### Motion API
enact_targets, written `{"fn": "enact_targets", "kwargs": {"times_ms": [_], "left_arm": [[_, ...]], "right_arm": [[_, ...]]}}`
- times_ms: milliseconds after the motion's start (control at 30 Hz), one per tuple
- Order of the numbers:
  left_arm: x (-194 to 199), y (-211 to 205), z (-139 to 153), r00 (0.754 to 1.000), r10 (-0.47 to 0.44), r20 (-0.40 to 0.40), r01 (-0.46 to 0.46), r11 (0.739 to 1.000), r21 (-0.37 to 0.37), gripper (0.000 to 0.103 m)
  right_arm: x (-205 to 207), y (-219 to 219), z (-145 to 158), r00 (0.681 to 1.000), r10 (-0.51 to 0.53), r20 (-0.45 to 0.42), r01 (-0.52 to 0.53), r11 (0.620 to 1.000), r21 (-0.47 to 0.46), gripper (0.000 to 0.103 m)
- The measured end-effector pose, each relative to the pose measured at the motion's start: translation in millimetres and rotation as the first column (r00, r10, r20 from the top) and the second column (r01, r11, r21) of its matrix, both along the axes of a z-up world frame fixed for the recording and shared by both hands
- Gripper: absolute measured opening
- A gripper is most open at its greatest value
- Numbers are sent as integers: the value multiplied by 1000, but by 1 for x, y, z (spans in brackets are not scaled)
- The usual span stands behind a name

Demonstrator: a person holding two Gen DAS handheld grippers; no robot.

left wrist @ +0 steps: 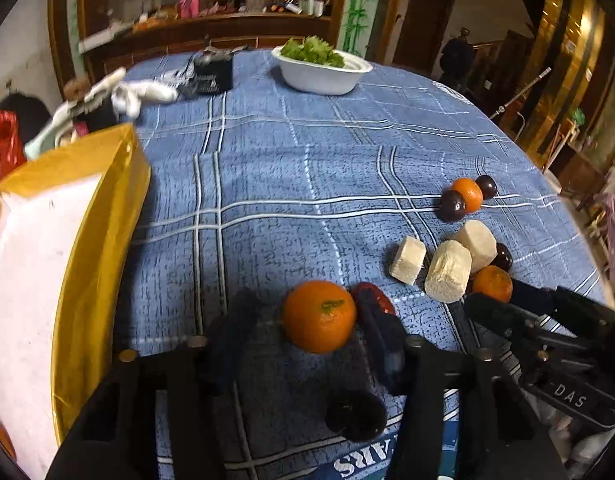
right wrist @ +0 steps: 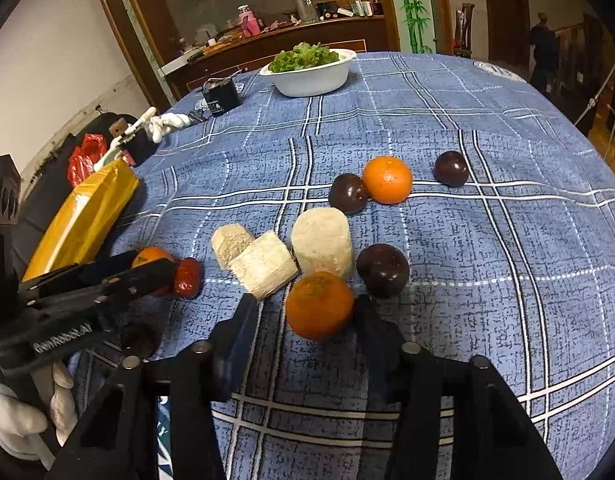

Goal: Organize fruits
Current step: 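Return to the table and grasp a mandarin with each tool, then carry both held mandarins into the white tray and open both tools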

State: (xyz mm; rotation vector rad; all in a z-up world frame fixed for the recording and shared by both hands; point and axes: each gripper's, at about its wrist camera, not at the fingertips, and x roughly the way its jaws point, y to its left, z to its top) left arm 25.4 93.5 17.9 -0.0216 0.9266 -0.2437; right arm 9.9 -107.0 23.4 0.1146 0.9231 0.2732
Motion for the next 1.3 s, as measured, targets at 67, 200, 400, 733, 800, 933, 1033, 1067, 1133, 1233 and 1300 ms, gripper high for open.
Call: {"fn": "enact_targets", "kwargs": {"times_ms": [67,200,400,733,800,933,1033,1067,1133,1233,1300], "left_arm": [[-2,-3,0,1000,-6,4,6,1000,-1,34],[-11,-1,7,1000,13,16,-13,1000,-26,34],[-53,11,34,998,10,59,0,987,-162,34],[-103,24,61,990,73,124,-39,964,-263,34],[-113,25,66,988,76,137,-37,963,-268,35],[-130,26,73,985,69,161,-22,959,-281,35],[-137,23,77,984,57,169,-6,959,-284,35],[-139,22,78,984,52,171,-1,959,-284,35],[-143,22,79,983,43,177,10,957,-291,35],[-146,26,79,983,44,177,13,952,-306,35],[-148,30,79,983,49,177,10,949,-316,35]], "right_arm": [[0,0,0,1000,-9,7,9,1000,-12,38],[-2,-4,1,1000,-24,2,24,1000,6,35],[-47,-11,30,998,-41,50,40,999,27,35],[-126,-17,46,990,-108,89,100,991,88,35],[-136,-18,45,989,-117,89,109,990,92,35],[-152,-18,42,988,-132,81,124,987,104,35],[-160,-16,42,987,-138,81,129,986,102,35],[-161,-15,42,987,-137,81,129,987,101,35],[-165,-12,44,987,-136,87,128,987,94,35],[-167,-9,47,987,-135,92,126,988,89,35],[-169,-7,47,987,-135,91,127,988,87,35]]}}
